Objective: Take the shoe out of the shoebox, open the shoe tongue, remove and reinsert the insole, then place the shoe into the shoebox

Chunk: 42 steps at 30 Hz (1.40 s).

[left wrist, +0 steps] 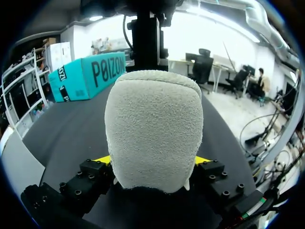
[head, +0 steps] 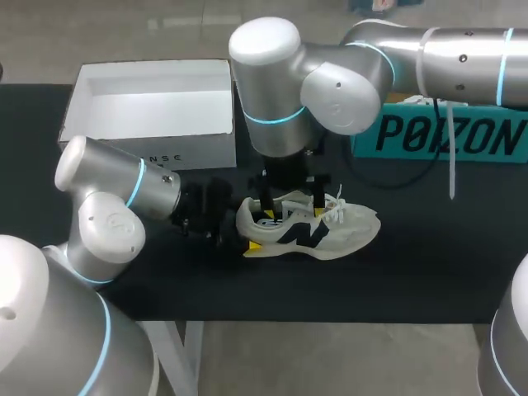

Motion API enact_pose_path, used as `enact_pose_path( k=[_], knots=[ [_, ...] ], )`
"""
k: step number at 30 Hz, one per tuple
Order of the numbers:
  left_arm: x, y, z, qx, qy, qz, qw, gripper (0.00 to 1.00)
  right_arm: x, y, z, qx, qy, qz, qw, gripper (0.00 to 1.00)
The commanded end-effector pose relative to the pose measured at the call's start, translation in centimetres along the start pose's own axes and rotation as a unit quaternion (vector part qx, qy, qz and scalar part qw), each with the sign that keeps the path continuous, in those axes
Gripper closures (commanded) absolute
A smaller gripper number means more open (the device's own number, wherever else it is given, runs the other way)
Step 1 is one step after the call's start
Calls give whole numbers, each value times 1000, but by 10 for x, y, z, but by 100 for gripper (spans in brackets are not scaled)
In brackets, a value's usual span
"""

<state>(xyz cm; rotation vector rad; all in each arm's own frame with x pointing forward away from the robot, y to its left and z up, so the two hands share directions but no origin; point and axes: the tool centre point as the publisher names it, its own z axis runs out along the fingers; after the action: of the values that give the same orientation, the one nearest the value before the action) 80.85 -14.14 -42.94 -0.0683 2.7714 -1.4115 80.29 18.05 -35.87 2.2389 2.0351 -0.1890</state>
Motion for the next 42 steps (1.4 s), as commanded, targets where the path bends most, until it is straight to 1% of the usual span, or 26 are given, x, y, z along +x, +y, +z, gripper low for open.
enact_pose_path(
  k=[1,3,5,9,10,11,12,14,18,21,23,24,27,30,33,38,42],
  knots=[
    [0,0,2,0,-1,0,1000,100,-1,7,-5,4,-25,-4,1000,25],
    [0,0,2,0,-1,0,1000,100,-5,10,-6,4,-38,-6,999,32],
    [0,0,2,0,-1,0,1000,100,-10,12,-9,3,-41,-4,999,35],
    [0,0,2,0,-1,0,1000,100,-15,14,-11,2,-42,1,999,57],
    [0,0,2,0,-1,0,1000,100,-15,14,-11,3,-41,2,999,69],
    [0,0,2,0,-1,0,1000,100,-15,14,-10,6,-35,0,999,91],
    [0,0,2,0,-1,0,1000,100,-14,14,-10,9,-27,-1,1000,100],
    [0,0,2,0,-1,0,1000,100,-15,14,-8,14,-13,-2,1000,100],
    [0,0,2,0,-1,0,1000,100,-27,12,-12,17,12,11,1000,100],
    [0,0,2,0,-1,0,1000,100,-42,11,-18,13,22,23,999,100],
    [0,0,2,0,-1,0,1000,100,-56,12,-23,7,23,34,999,100],
    [0,0,2,0,-1,0,1000,100,-65,12,-24,7,20,42,999,100],
    [0,0,2,0,-1,0,1000,100,-82,14,-23,10,17,60,998,100],
    [0,0,2,0,-1,0,1000,100,-102,16,-18,15,16,80,997,100],
    [0,0,2,0,-1,0,1000,100,-114,19,-14,21,11,90,996,100],
    [0,0,2,0,-1,0,1000,100,-128,24,-4,32,3,94,995,100],
    [0,0,2,0,-1,0,1000,100,-132,31,9,40,1,97,995,100]
  ],
)
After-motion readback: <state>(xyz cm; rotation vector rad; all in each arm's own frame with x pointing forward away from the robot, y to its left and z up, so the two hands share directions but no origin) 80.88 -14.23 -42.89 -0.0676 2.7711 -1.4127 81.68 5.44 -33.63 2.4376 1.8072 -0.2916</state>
